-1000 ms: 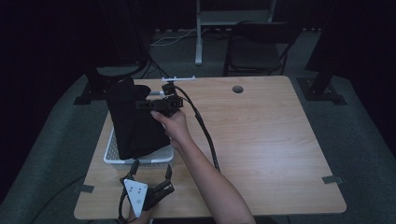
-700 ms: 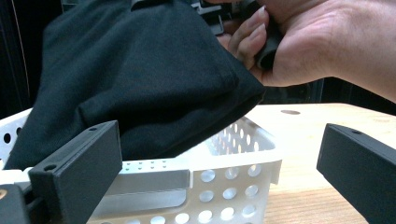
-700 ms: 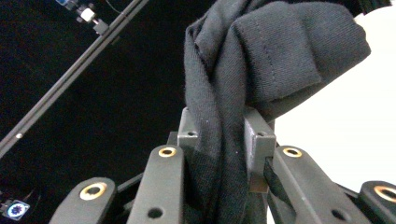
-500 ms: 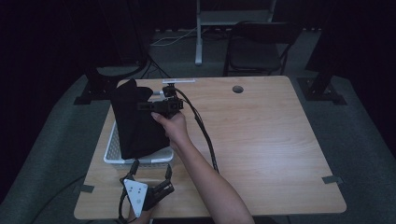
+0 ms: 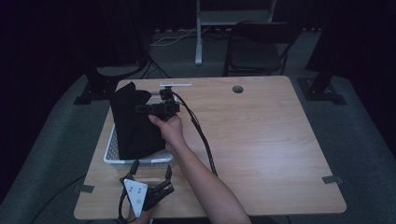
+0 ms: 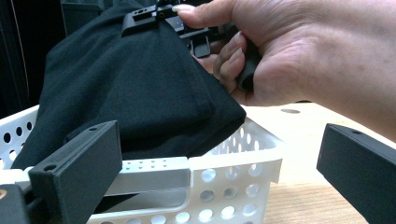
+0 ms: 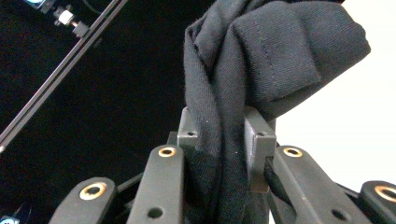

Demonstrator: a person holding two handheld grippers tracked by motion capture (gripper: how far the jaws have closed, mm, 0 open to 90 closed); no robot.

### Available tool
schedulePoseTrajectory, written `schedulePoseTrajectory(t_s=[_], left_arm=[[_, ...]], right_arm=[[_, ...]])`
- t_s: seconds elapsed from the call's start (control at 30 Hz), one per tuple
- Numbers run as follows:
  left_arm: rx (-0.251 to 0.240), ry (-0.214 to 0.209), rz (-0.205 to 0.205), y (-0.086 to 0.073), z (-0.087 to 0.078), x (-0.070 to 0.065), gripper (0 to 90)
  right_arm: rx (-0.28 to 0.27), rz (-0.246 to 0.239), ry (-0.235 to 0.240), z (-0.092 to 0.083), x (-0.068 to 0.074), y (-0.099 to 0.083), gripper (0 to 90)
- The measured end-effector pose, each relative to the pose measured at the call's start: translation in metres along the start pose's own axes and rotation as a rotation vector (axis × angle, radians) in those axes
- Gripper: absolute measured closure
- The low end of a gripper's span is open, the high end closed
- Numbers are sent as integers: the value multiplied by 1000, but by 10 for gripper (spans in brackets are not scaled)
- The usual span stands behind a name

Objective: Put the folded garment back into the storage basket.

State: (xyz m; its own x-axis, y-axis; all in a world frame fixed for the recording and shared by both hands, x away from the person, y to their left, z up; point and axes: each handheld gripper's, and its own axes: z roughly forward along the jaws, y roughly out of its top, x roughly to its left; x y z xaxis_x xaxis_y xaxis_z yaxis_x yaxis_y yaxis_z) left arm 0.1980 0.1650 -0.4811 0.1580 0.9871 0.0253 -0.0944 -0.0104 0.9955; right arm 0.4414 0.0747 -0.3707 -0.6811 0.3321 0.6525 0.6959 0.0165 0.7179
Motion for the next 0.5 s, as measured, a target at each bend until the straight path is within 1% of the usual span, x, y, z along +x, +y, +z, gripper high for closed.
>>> schedulePoseTrajectory(t_s=[0.07, 0.17, 0.37, 0.47, 0.5], left_arm=[[0, 0, -1, 0, 0, 0, 13], [-1, 0, 0, 0, 0, 0, 13], [1, 0, 1, 0, 0, 0, 13], [1, 0, 0, 0, 0, 0, 13], [2, 0, 0, 0, 0, 0, 13]], right_arm=[[-6, 2, -6, 0, -1, -1, 736], [-3, -3, -29, 0, -2, -2, 737], [24, -8, -65, 0, -5, -6, 737], [34, -13, -74, 1, -4, -8, 736], [35, -16, -70, 1, -5, -9, 735]])
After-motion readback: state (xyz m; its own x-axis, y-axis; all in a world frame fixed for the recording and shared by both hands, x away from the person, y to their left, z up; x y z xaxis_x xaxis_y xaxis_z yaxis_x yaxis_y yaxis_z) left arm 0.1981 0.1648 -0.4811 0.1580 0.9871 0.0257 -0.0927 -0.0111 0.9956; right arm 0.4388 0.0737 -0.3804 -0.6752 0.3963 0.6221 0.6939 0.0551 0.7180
